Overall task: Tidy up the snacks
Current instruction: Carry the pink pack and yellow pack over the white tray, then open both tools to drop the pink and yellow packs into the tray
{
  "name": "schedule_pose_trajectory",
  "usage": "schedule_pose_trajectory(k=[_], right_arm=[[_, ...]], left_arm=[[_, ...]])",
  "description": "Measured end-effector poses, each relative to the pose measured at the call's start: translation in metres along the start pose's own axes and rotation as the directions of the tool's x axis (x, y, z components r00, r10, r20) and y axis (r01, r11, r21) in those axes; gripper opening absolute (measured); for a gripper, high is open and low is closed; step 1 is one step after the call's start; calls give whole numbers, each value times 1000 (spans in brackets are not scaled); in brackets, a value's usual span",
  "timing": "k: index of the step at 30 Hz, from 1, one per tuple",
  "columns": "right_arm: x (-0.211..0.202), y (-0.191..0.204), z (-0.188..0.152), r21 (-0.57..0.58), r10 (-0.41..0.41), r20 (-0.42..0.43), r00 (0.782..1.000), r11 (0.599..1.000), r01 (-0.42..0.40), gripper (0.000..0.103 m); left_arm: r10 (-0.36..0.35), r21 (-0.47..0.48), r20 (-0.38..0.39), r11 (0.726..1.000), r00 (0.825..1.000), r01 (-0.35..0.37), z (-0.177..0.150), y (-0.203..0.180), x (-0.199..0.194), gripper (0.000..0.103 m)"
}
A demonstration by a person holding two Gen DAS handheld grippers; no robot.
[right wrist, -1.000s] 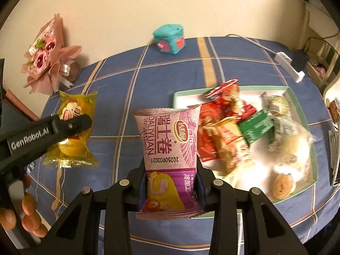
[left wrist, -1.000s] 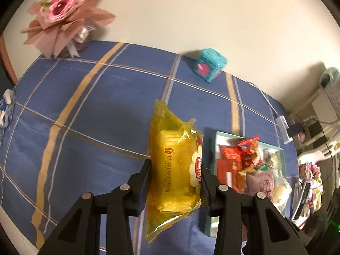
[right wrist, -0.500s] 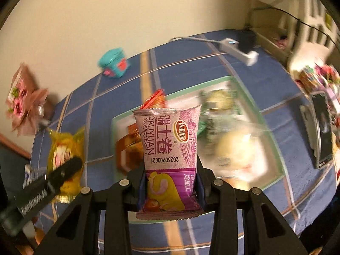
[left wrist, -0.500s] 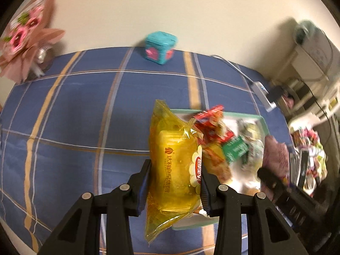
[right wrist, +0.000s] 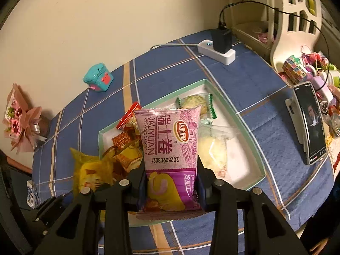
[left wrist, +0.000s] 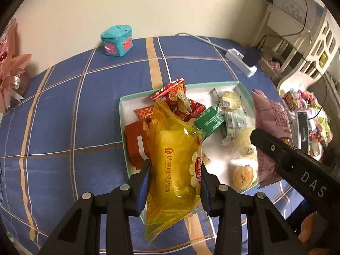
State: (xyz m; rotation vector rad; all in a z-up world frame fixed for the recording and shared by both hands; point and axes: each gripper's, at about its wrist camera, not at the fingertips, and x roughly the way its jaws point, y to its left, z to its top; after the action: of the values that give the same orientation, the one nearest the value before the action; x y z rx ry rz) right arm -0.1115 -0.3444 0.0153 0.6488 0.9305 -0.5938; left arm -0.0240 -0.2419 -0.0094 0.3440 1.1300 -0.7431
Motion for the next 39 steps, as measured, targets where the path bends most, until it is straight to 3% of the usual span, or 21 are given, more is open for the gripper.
schedule_pose_trajectory(k=[6,8,10,14,22,29,39], right_arm=[[19,8,-6,-35,-4,-53,999,999,2,42],[23,11,-7,-45,-6,-70,998,999,3,56],[23,13,-7,-53,-15,-71,997,999,11,69],[22,17,-8,-75,-37,-65,997,997,32,73],[30,19,-8,-105,-78,-80,994,992,70,90],[26,14,-5,-85,-86,-59,995,993,81,95],[17,15,-2,-76,-82,-26,996,994,80,96]], left_arm=[[29,2,-75,1000,997,-29,-5,2,27,44],[32,-8,-99,999,995,-33,-6,4,33,50],[42,-11,-114,999,993,-43,-8,6,37,72],[48,-13,-120,999,992,-50,-8,9,38,74],[41,-92,-128,994,991,-53,-5,28,39,99],[45,-137,-91,989,995,-58,-1,44,31,103],[178,-248,-48,951,983,-185,4,89,19,103]])
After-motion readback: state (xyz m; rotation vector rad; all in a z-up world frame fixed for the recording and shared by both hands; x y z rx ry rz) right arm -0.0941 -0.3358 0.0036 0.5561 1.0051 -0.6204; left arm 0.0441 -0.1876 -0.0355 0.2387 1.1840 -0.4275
